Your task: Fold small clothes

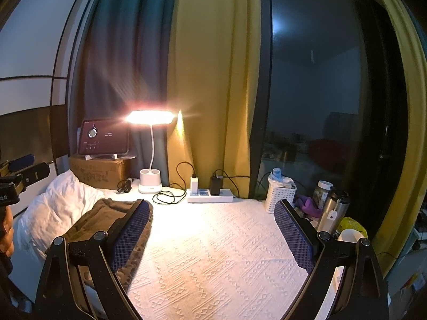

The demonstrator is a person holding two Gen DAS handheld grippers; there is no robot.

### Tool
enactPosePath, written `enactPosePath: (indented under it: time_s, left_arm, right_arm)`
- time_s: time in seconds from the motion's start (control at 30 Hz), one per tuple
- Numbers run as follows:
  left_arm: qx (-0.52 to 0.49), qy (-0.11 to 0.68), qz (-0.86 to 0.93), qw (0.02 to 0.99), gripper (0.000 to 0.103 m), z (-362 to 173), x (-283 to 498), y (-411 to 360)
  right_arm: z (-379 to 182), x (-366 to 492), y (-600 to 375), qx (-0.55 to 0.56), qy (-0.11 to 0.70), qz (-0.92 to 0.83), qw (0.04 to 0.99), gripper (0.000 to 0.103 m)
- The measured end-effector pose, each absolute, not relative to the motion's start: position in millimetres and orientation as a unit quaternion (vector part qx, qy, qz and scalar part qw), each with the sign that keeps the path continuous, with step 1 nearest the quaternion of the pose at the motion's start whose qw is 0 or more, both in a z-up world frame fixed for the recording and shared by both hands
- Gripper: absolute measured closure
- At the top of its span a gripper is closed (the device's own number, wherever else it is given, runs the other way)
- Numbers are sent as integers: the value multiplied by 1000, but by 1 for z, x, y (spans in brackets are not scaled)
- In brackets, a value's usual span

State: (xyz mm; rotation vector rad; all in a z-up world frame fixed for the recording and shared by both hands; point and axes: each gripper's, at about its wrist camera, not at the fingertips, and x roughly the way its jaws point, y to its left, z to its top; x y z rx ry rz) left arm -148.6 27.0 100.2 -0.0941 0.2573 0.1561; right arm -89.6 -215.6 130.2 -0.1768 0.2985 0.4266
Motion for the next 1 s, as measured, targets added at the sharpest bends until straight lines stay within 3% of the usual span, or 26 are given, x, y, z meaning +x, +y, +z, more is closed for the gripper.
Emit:
enactPosePath:
  time_s: [1.0]
  left_arm:
    - [-46, 130, 76, 988, 2, 99, -148, 25]
  right_arm:
    - [127, -89, -215, -90, 152, 210, 962, 8]
